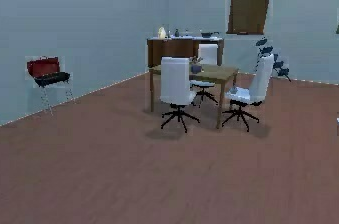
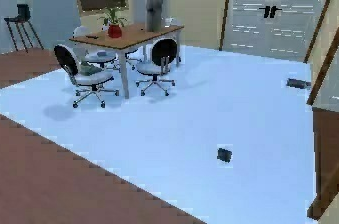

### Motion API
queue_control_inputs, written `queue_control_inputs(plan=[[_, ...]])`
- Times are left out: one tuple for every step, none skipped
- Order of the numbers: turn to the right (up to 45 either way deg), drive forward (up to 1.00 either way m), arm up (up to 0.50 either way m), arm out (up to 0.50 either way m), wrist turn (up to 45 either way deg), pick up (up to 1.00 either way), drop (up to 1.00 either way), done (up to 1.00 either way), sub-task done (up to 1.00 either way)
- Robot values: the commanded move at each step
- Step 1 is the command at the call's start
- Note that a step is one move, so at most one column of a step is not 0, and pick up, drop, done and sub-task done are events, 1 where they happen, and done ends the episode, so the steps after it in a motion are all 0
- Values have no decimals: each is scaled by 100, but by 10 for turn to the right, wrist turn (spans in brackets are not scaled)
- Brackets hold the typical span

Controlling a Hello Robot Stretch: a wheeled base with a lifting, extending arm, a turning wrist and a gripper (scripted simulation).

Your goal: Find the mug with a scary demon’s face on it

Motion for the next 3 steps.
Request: queue_control_inputs(plan=[[450,0,0,0,0,0,0,0,0],[210,0,0,0,0,0,0,0,0],[0,30,0,0,0,0,0,0,0]])
